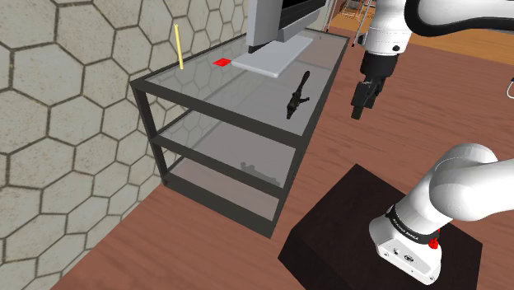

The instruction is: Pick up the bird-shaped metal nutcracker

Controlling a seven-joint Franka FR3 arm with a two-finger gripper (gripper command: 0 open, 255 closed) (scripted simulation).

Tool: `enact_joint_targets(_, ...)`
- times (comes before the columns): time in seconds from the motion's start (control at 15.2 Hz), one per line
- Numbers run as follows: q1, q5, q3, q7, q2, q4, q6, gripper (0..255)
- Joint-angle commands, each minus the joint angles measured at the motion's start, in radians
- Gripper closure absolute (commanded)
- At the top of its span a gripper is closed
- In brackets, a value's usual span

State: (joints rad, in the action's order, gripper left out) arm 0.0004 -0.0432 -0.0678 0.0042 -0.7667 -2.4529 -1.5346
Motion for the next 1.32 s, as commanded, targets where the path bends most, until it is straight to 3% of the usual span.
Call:
enact_joint_targets(0.0,0.000,0.000,0.000,0.000,0.000,0.000,0.000,0)
enact_joint_targets(0.46,-0.024,0.001,-0.178,0.263,0.171,0.126,-0.153,0)
enact_joint_targets(0.92,-0.085,0.114,-0.350,0.550,0.392,0.326,-0.239,0)
enact_joint_targets(1.25,-0.088,0.129,-0.367,0.585,0.415,0.295,-0.294,0)
